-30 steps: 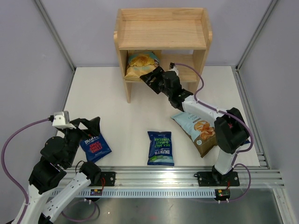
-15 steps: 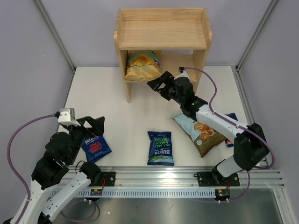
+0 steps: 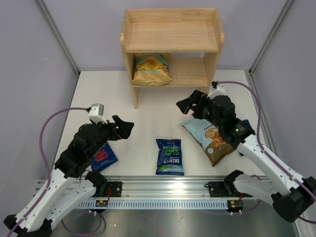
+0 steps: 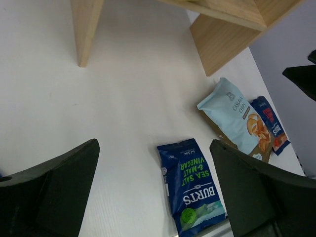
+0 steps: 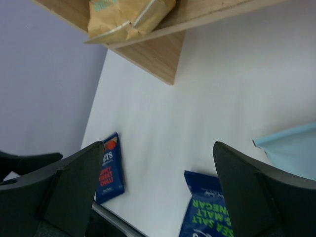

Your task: Place and organize the chips bags onto the shelf

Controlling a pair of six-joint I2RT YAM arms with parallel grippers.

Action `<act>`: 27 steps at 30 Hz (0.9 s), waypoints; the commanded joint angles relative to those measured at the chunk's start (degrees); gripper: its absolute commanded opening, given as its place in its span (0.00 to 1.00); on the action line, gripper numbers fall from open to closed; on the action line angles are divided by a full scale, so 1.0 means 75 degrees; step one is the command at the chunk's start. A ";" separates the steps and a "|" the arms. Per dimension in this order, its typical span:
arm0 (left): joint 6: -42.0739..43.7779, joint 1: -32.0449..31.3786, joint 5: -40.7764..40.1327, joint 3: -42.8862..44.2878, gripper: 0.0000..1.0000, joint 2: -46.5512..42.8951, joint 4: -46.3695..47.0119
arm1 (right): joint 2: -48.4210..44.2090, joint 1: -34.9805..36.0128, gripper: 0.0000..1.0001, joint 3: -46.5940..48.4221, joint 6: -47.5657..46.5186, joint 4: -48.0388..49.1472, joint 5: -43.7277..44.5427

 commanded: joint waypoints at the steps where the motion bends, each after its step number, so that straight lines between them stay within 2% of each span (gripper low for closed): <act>1: -0.0743 -0.0009 0.1316 -0.0266 0.99 0.0901 0.1728 | -0.0812 -0.0031 0.99 0.0096 -0.1132 -0.2070 0.0225; 3: -0.1047 -0.0009 0.1949 -0.0407 0.99 0.1649 0.2199 | -0.1363 -0.0031 0.99 0.0003 -0.1273 -0.2634 0.0365; 5: -0.1422 -0.0009 0.2521 -0.0559 0.99 0.2457 0.3332 | -0.1900 -0.0031 0.99 -0.0091 -0.1320 -0.3081 0.0575; 6: -0.1424 -0.0009 0.2699 -0.0606 0.99 0.2775 0.3338 | -0.2078 -0.0031 0.99 -0.0126 -0.1355 -0.3083 0.0635; 8: -0.1775 -0.0032 0.3236 -0.0665 0.99 0.3315 0.4283 | -0.2546 -0.0042 0.99 -0.0162 -0.1437 -0.3445 0.0705; 13: -0.2197 -0.0125 0.4153 -0.0361 0.99 0.5491 0.5866 | -0.3414 -0.0031 0.99 -0.0033 -0.1543 -0.4055 0.0741; 20: -0.2093 -0.0523 0.4400 0.0541 0.99 0.7719 0.6619 | -0.4761 -0.0031 0.99 -0.0185 -0.1473 -0.4126 0.0484; 27: -0.1998 -0.0665 0.4916 0.1607 0.99 0.9432 0.6924 | -0.5150 -0.0031 0.99 -0.0138 -0.1367 -0.4243 0.0132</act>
